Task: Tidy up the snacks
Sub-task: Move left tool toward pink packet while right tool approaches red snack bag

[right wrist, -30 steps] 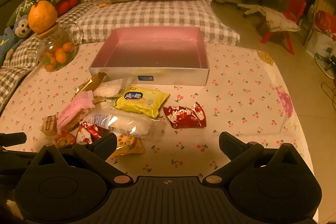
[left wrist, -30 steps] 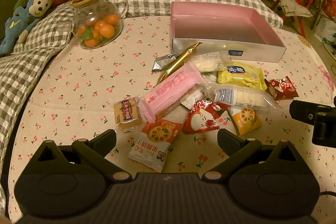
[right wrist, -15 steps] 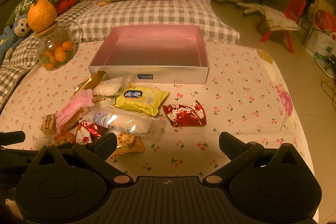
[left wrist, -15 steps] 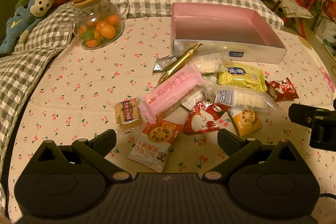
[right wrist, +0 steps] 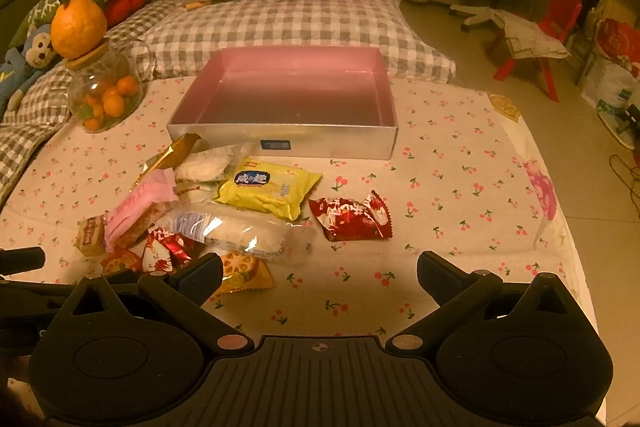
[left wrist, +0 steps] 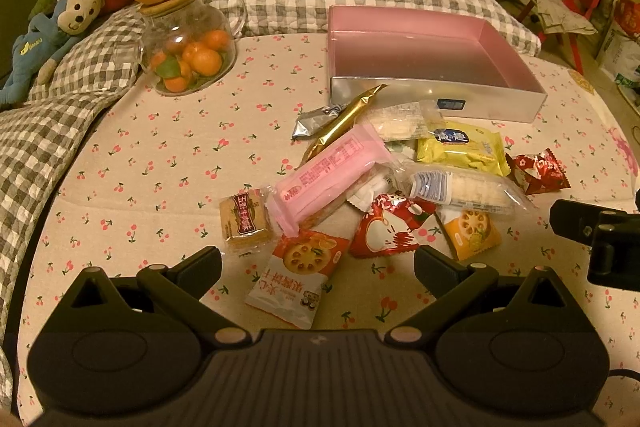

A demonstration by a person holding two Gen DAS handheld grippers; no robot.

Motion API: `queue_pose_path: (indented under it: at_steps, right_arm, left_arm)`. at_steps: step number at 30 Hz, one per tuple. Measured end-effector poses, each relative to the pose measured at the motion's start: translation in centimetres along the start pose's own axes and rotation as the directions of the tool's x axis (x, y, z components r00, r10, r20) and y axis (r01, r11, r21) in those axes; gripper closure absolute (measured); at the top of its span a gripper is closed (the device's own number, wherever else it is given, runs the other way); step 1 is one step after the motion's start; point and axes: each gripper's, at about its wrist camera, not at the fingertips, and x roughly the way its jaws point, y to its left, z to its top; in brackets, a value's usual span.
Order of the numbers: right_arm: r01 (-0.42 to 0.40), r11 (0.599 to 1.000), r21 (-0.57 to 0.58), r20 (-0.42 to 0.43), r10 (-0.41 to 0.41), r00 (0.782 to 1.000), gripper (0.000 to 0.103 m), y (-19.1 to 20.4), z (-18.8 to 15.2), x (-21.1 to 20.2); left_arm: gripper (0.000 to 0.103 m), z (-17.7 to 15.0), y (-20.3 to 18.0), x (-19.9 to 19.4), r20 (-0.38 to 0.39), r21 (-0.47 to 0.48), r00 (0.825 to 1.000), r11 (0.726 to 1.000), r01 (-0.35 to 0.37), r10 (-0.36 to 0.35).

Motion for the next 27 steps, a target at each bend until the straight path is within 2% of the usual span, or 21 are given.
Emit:
queue_pose_path:
  at_steps: [7, 14, 18, 21, 25, 27]
  right_arm:
    - [0.015, 1.000, 0.004, -0.022, -0.015, 1.000, 0.000, -0.3, 0.5, 0.4]
    - [-0.059, 0.997, 0.058, -0.026, 0.060, 0.998, 0.000, -2.5, 2.4, 0.0]
    - [-0.051, 0.997, 0.058, -0.013, 0.052, 0.999, 0.000, -3.7, 3.5, 0.1]
    - [-0.054, 0.998, 0.046, -0.035, 0.055, 0.998, 0.000, -4.7, 4.2, 0.5]
    - [-0.039, 0.999, 0.014, -0.055, 0.040, 0.998, 0.000, -5.3, 4.4, 1.3]
    - [-0.054, 0.999, 0.000, -0.083, 0.054, 0.995, 0.000, -5.6, 4.4, 2.0]
  left_arm:
    - [0.000, 0.5, 0.2, 0.2, 0.002, 0.018, 1.000, 1.000, -0.014, 0.014]
    - [0.000, 1.6, 1.1, 0.7, -0.018, 0.074, 1.000, 0.997, -0.010, 0.011]
    - [0.000, 2.2, 1.8, 1.1, -0.036, 0.090, 0.998, 0.995, 0.045, -0.042]
    - [0.000, 2.7, 2.4, 1.7, -0.063, 0.093, 0.994, 0.991, 0.091, -0.085]
    - [0.000, 3.0, 2.9, 2.2, -0.028, 0.139, 0.987, 0.978, 0.159, -0.156]
    - [0.000, 2.9, 3.0, 2.6, -0.014, 0.168, 0.977, 0.963, 0.210, -0.211]
